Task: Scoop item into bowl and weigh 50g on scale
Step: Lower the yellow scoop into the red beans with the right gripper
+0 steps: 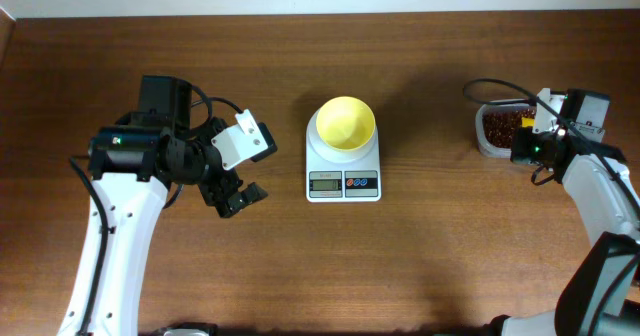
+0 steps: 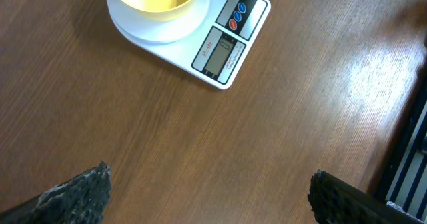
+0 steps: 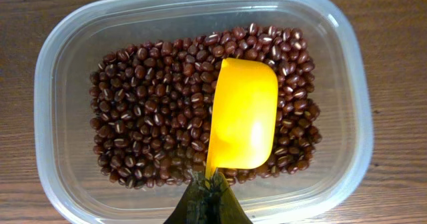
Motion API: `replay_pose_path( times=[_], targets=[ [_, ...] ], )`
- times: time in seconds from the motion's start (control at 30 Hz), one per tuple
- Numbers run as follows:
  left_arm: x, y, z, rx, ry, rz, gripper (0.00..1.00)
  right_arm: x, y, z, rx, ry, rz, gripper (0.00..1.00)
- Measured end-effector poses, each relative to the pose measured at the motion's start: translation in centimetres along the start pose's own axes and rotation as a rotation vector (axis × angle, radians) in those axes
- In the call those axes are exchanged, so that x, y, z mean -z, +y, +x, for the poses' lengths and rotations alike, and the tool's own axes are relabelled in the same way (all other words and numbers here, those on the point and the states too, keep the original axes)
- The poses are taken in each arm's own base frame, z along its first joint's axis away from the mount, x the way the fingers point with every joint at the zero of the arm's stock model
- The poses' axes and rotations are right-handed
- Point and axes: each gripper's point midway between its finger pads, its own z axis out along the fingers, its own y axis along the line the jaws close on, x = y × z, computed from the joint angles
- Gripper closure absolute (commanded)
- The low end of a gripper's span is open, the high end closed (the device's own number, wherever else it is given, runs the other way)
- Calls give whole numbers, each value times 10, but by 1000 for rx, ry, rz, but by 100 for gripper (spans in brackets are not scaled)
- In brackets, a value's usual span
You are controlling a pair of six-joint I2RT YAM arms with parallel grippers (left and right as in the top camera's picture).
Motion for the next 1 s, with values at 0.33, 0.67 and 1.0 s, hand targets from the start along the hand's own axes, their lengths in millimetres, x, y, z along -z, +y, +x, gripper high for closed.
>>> replay_pose_path(
  times=[0.33,0.67,1.0],
  targets=[
    [0,0,0,0,0,0,1,-2,12,5,-66,19,-76,96],
    [0,0,0,0,0,0,1,1,18,7,-145,27,-173,96],
    [0,0,0,0,0,0,1,7,17,11,-321,38,-311,96]
  ],
)
